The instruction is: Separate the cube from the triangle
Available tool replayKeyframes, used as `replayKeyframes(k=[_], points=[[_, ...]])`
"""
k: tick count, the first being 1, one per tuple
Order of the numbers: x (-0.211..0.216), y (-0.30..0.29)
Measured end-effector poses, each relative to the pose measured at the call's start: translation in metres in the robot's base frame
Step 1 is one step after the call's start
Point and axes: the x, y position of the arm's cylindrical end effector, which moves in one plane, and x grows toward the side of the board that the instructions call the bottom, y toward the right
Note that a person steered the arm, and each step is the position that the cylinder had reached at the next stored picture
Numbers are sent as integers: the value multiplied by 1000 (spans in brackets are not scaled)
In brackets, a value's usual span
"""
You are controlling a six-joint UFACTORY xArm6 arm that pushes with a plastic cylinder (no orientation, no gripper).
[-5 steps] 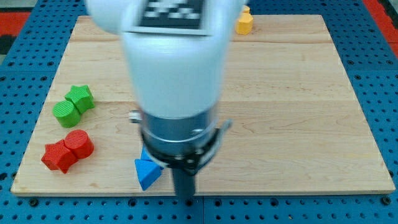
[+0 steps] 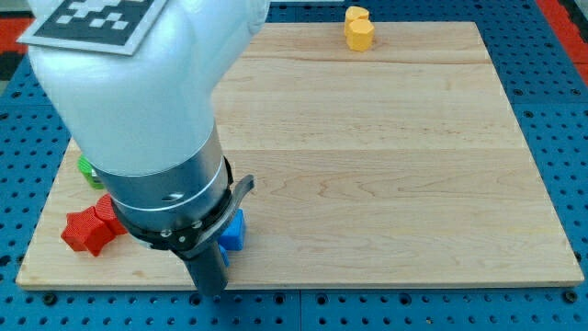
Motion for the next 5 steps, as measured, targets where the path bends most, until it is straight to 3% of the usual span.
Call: replayKeyframes(k=[1,2,5], points=[[1,0],[-27,12],[-155,39]])
